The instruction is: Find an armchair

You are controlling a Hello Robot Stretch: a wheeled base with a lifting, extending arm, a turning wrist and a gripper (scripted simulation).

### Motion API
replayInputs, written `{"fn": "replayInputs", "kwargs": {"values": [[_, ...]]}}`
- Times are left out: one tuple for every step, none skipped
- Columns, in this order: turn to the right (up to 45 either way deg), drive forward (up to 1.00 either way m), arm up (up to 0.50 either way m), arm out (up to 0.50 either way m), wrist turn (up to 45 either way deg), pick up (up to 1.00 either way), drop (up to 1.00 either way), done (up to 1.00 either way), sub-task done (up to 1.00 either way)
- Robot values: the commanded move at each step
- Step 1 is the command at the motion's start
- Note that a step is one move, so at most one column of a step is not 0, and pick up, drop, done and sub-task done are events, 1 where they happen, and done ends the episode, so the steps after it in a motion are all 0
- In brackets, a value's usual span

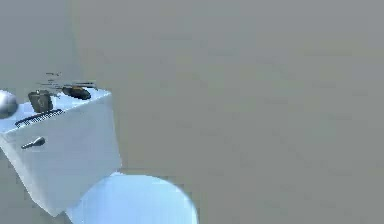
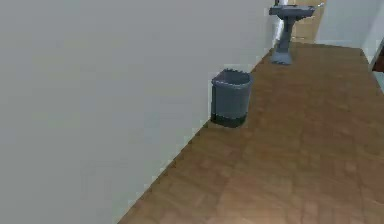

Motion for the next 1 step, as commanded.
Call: {"fn": "replayInputs", "kwargs": {"values": [[45.0, 0.0, 0.0, 0.0, 0.0, 0.0, 0.0, 0.0, 0.0]]}}
